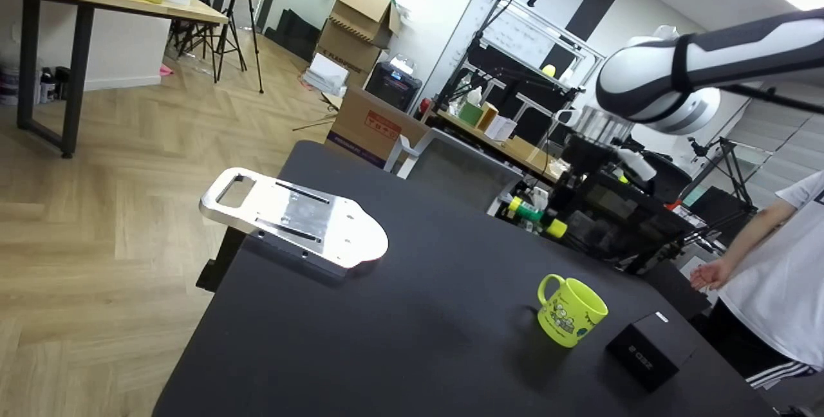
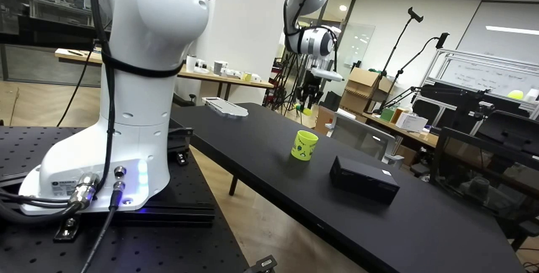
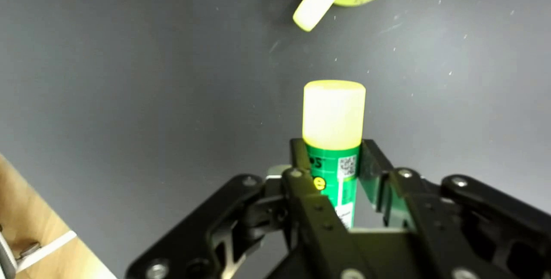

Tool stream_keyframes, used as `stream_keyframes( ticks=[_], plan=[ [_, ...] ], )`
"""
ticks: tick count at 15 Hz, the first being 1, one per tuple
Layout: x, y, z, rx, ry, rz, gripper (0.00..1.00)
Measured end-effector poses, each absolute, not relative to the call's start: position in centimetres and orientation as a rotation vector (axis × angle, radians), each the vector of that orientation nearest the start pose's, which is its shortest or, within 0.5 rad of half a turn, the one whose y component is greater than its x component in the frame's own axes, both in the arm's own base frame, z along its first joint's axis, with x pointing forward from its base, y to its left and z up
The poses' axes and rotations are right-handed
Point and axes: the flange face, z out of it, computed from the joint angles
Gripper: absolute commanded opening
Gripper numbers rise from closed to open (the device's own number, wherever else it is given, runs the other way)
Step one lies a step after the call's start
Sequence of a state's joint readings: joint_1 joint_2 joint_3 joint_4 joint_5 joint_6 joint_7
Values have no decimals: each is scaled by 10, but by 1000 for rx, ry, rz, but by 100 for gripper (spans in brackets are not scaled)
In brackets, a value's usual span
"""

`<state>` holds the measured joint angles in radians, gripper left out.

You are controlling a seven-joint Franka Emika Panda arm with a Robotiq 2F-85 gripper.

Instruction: Put the stick of glue in the mug

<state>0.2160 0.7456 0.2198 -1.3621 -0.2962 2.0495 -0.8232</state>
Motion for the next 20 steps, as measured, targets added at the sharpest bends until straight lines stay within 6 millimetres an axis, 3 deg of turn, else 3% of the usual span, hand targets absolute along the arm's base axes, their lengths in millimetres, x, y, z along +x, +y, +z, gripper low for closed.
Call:
stream_keyframes(
  ticks=[3, 6, 8, 11, 14, 17, 20],
  plan=[
    [672, 258, 338, -2559, -2190, 213, 9],
    [671, 241, 360, -2594, -2358, 338, 9],
    [675, 224, 352, -2615, -2458, 451, 9],
    [679, 193, 322, -2614, -2573, 668, 9],
    [671, 172, 289, -2574, -2555, 931, 9],
    [650, 165, 270, -2501, -2465, 1186, 9],
    [635, 175, 262, -2422, -2482, 1231, 9]
  ],
)
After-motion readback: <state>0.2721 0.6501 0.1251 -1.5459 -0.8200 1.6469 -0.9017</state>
